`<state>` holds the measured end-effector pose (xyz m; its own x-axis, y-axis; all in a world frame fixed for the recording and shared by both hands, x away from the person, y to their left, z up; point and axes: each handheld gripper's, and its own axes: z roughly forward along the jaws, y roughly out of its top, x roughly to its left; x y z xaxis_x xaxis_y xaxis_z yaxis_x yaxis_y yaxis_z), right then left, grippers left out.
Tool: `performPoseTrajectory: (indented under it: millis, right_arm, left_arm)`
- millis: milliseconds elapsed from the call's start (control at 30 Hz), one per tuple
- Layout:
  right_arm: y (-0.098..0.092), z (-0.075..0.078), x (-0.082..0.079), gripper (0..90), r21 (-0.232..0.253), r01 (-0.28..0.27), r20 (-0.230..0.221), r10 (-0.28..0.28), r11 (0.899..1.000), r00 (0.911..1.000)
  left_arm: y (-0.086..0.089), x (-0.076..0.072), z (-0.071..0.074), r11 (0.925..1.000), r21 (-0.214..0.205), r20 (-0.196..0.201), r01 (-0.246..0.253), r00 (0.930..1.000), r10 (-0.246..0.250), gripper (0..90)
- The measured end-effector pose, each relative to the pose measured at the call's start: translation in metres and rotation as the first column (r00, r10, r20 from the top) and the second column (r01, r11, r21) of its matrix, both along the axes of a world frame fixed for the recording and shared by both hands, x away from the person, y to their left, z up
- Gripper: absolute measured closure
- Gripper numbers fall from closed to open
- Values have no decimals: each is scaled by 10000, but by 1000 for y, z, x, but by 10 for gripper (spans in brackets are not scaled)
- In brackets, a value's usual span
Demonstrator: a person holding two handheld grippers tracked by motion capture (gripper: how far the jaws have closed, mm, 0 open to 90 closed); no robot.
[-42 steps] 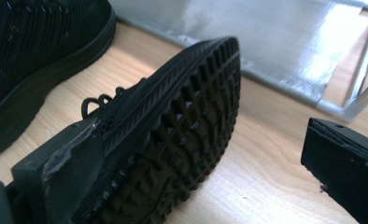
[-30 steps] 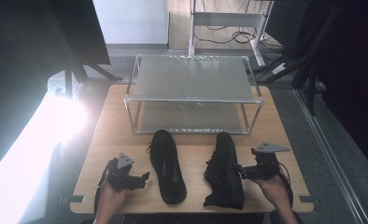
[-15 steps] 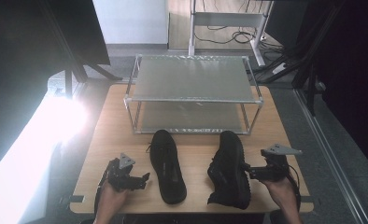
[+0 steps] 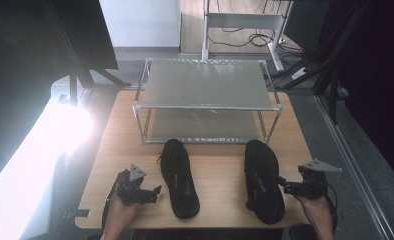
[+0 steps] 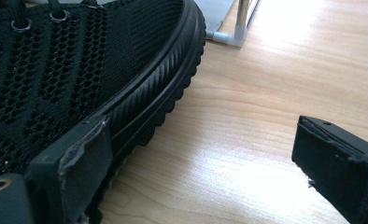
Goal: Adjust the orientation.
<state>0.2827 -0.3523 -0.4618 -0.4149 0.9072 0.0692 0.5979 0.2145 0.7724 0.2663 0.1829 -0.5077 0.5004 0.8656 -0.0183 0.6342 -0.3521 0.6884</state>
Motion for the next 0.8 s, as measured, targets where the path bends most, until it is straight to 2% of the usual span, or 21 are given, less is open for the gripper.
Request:
performPoseTrajectory:
  millis: [100, 233, 433, 533, 733, 800]
  right_arm:
    - [-2, -2, 1, 42, -62, 103, -126, -103, 9999, 9999]
    - [-8, -9, 3, 50, -464, 310, -371, -328, 9984, 9988]
    - [-19, -22, 10, 59, -515, 472, -841, -514, 9976, 9951]
    - [-23, -26, 12, 46, -62, 451, -1000, -455, 9990, 9939]
    - [-27, -31, 14, 31, 112, 466, -1093, -451, 9989, 9930]
    - [-28, -32, 13, 29, 132, 414, -1090, -397, 9991, 9932]
  left_arm:
    - [1, 0, 0, 10000, 8, -7, -12, 10000, 12, 0]
    - [1, 0, 1, 10000, 3, -5, -14, 10000, 14, 0]
    - [0, 0, 0, 10000, 35, -35, 17, 10000, -17, 0]
    - [0, 0, 0, 10000, 54, -61, 8, 10000, -7, 0]
    - [0, 0, 0, 9999, 85, -360, -132, 9993, 135, 5]
    - [-1, 0, 2, 9998, 162, -350, -122, 9993, 128, 15]
